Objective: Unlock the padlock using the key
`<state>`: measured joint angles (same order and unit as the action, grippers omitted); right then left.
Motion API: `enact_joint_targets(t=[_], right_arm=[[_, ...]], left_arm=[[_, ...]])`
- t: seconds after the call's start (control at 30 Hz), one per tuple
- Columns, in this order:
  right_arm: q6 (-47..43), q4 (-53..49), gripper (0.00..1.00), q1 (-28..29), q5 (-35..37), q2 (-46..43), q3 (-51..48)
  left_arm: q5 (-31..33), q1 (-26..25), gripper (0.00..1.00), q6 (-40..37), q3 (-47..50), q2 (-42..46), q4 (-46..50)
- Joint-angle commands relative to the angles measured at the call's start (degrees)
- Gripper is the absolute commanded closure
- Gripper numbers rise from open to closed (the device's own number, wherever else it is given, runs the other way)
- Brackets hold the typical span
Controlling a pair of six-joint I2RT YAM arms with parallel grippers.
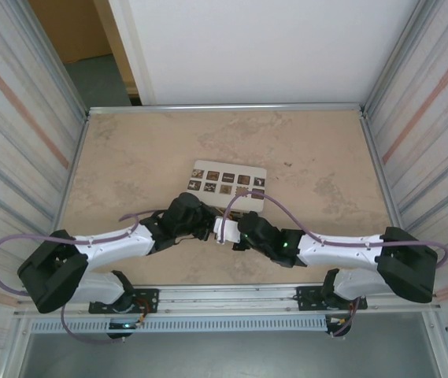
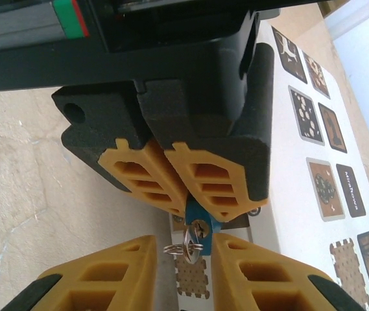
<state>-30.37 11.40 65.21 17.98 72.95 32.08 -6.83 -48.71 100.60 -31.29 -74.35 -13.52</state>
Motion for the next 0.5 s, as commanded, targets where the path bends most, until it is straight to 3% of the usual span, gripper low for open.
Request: enact_joint_targets(t=[0.0,0.27,0.47], right_arm=[[2.02,1.89,0.76,-0.58,-0.53,0.96,-0.08],[4.37,3.01,0.91,-1.85,-0.88,1.07,-0.40],[6.66,3.64,0.92,-2.40,-1.20,1.17,-0.92]], left_arm=[[-1.10,0.19,1.00,0.57,-1.32,0.28,-3.44],[-1.28,0.19,1.00,0.83,-1.14,0.08,-3.97],[-1.35,0.10,1.00,0.99,-0.88,-0.18,-4.56]])
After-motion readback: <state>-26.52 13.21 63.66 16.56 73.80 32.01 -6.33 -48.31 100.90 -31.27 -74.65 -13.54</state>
